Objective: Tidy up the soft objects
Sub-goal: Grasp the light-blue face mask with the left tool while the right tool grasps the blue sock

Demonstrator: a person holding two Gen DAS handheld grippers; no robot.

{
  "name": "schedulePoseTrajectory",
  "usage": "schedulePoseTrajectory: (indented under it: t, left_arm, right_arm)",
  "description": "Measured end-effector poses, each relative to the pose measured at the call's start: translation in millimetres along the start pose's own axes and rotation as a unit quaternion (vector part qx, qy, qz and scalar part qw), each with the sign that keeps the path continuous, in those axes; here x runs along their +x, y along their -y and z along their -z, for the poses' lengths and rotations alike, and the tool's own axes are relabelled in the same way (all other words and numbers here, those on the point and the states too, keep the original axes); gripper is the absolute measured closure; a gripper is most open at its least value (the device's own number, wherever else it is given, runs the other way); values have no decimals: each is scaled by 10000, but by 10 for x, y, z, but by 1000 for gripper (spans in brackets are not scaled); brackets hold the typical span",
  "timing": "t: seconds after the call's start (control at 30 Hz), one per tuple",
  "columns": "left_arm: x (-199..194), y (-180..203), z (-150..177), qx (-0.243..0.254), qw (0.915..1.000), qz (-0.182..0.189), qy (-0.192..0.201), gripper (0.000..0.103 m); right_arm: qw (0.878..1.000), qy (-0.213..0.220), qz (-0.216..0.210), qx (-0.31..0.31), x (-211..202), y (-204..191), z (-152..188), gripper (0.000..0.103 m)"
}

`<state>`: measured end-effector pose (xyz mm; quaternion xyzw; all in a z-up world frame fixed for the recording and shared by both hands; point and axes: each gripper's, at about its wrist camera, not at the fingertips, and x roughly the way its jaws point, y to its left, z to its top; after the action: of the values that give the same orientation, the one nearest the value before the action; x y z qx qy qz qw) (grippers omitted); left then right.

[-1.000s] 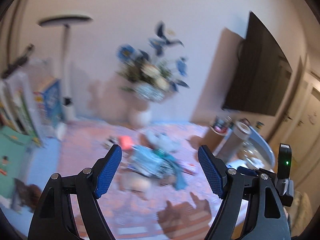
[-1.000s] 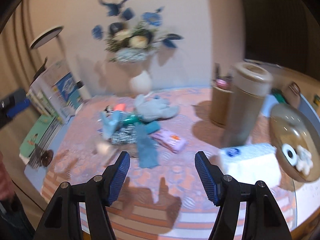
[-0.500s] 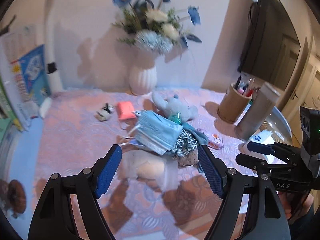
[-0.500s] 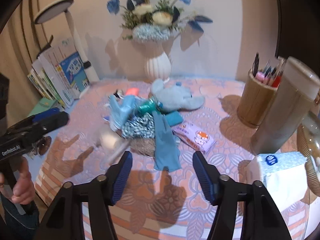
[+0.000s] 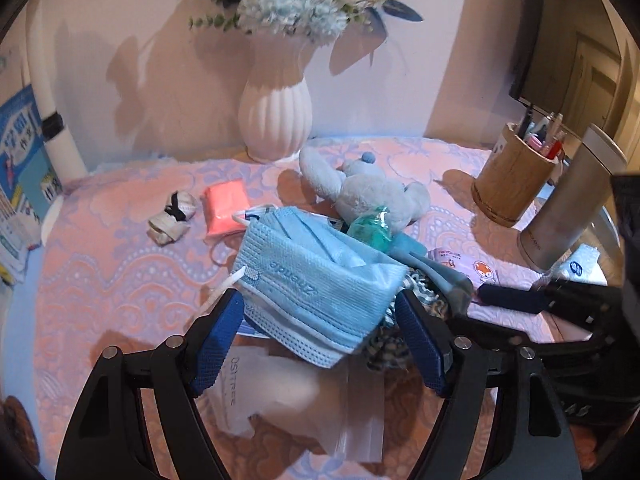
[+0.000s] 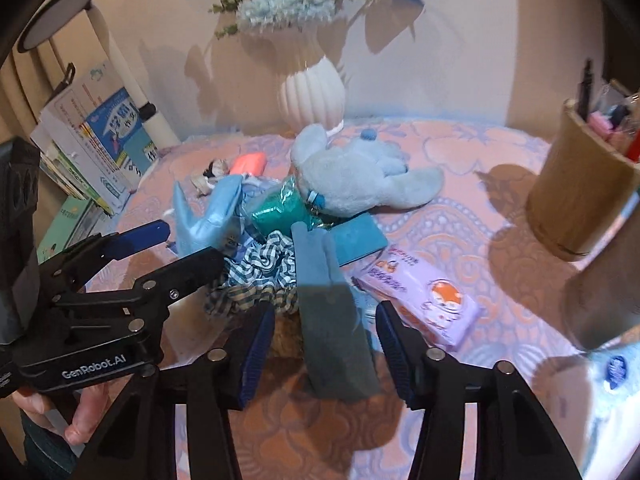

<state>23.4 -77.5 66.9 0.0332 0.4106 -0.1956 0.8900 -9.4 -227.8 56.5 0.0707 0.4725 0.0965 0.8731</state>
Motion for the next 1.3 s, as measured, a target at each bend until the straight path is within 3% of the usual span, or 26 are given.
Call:
schedulePoseTrajectory:
  t: [0.07, 0.17, 0.27, 0.37, 0.63, 0.83, 1.0, 1.13, 1.2, 1.3]
  left_arm:
    - [39, -45, 1, -112, 9998, 145, -56, 54]
    - [24, -118, 1, -251, 9991, 351, 28, 71]
    - [-43, -208, -1, -433, 9968, 650, 148, 74]
    - [-177, -287, 0, -640, 9949, 716, 320, 76]
    - [-875, -388, 239, -833, 9879, 1002, 838, 76]
    - [-1293, -352, 644, -769, 9882, 987, 879, 76]
    - [-1126, -348, 1121, -791, 9951, 320, 507, 76]
    - [-885, -532, 1363, -1165, 9926, -225, 254, 64]
    - [-797, -703, 1432, -1500, 9882, -281, 139, 64]
    - [-756, -880, 1494, -1841, 9827, -184, 120, 52]
  right_arm:
    - [9998, -105, -117, 77, 71, 24, 22, 79]
    - [9997, 48, -152, 165, 4, 79, 58, 91]
    - [9993, 200, -125, 297, -109, 183, 70, 96]
    - [9984, 336, -131, 443, -260, 262, 73, 96]
    - [9963, 786, -257, 227, -993, 147, 343, 96]
    - [9990, 448, -10, -4, -1139, 135, 685, 96]
    - [9999, 31, 31, 164, -739, 223, 874, 96]
    - [9996, -121, 19, 245, -442, 250, 957, 96]
    - [9995, -99, 14, 286, -399, 272, 980, 94]
    - [9996, -75, -55, 285, -418, 293, 991, 88]
